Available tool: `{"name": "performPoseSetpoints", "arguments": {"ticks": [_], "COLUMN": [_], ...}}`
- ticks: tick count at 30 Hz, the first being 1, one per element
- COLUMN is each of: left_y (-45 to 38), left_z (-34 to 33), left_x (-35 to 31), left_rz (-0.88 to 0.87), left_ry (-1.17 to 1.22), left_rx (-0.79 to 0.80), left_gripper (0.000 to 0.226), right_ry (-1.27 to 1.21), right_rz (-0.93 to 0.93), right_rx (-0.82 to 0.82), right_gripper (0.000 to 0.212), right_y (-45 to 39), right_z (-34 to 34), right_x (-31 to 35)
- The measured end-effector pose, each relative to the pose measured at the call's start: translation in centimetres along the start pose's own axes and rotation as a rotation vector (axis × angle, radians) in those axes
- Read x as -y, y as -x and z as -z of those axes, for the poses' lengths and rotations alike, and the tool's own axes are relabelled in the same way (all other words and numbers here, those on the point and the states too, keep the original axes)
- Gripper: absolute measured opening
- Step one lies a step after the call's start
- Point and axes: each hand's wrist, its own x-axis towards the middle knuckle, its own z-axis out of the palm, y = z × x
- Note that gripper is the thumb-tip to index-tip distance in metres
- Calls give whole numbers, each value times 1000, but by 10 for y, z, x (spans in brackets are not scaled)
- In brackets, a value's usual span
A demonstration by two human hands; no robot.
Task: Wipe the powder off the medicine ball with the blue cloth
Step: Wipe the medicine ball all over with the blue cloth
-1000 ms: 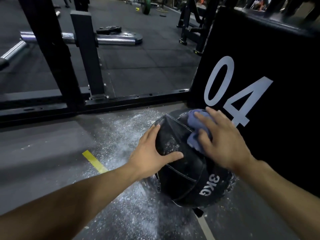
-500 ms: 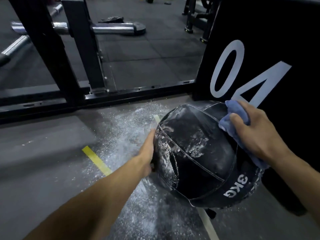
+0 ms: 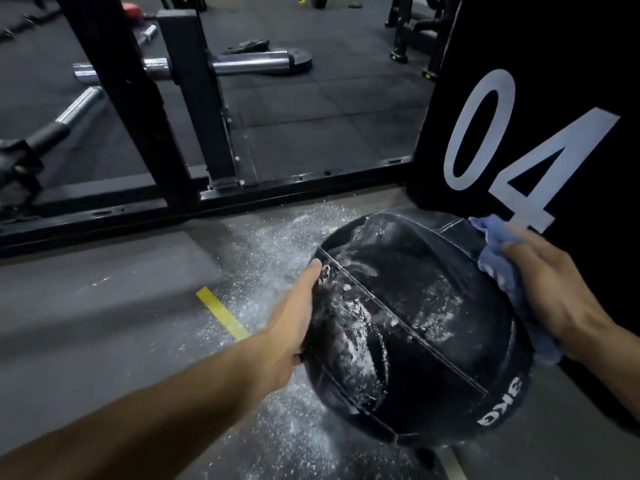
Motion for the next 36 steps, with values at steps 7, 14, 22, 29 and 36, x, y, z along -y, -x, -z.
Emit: {"name": "performPoseSetpoints", "arguments": {"ticks": [7, 14, 22, 29, 36], "left_y": [37, 49, 19, -3, -3], "left_z": [56, 58, 28, 20, 34], "left_x": [4, -1, -8, -23, -9], "left_rz": [-252, -608, -941, -938, -982], "left_ry": [-361, -1128, -874, -839, -798], "left_rx": [-153, -343, -154, -206, -194], "left_gripper": [74, 105, 96, 95, 92], "right_ry": [-375, -183, -129, 237, 590], "right_rz": [-295, -182, -300, 157, 603], "right_rx": [178, 58, 93, 31, 68], "right_gripper": [33, 31, 39, 59, 62], "right_y": [-29, -52, -42, 17, 89], "right_z": [-30, -35, -28, -43, -70], "right_x": [-36, -38, -56, -9, 1]}}
